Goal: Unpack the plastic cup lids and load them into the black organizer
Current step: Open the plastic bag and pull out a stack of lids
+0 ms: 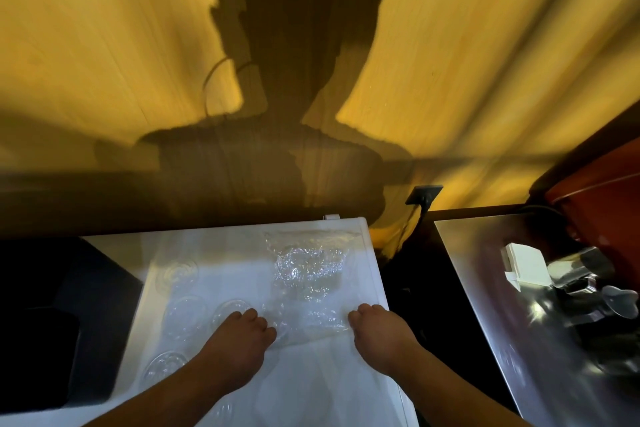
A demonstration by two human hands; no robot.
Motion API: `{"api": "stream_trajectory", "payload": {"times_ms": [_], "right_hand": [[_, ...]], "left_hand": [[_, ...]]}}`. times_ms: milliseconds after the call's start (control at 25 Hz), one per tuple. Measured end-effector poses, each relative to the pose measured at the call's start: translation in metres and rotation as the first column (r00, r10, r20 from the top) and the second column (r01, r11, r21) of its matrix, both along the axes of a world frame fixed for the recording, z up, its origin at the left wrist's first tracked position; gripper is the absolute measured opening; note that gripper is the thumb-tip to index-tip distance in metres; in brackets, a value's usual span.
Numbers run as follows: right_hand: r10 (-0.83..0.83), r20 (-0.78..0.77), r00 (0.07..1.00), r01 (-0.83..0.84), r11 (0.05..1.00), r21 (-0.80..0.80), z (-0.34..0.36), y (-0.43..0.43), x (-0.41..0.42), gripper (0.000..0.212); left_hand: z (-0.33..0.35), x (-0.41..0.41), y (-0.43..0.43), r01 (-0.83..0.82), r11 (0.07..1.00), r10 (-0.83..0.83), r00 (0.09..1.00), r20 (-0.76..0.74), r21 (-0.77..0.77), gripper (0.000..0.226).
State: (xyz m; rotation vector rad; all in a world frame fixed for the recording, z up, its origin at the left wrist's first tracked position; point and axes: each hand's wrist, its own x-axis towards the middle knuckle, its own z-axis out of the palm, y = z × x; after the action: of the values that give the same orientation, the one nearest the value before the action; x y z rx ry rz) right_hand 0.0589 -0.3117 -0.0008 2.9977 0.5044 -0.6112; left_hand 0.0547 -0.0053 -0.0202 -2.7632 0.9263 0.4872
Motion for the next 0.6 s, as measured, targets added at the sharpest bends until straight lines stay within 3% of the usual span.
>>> {"api": "stream_trajectory", "payload": {"times_ms": [200, 600], "right_hand": [[-0.01, 0.03, 0.999, 0.009, 1.0, 0.027, 0.016, -0.001, 0.001, 0.022], [-0.038, 0.308, 0.951, -0.017, 0.984, 0.176, 0.076, -0.01, 0.006, 0.017]], "left_hand": [[0.015, 0.0, 0.002, -0.051, 0.996, 0.055, 0.997, 0.048, -0.069, 0.031], [0.09, 0.011, 0.003, -0.111, 0.983, 0.133, 0.98, 0.147, -0.147, 0.021]]}}
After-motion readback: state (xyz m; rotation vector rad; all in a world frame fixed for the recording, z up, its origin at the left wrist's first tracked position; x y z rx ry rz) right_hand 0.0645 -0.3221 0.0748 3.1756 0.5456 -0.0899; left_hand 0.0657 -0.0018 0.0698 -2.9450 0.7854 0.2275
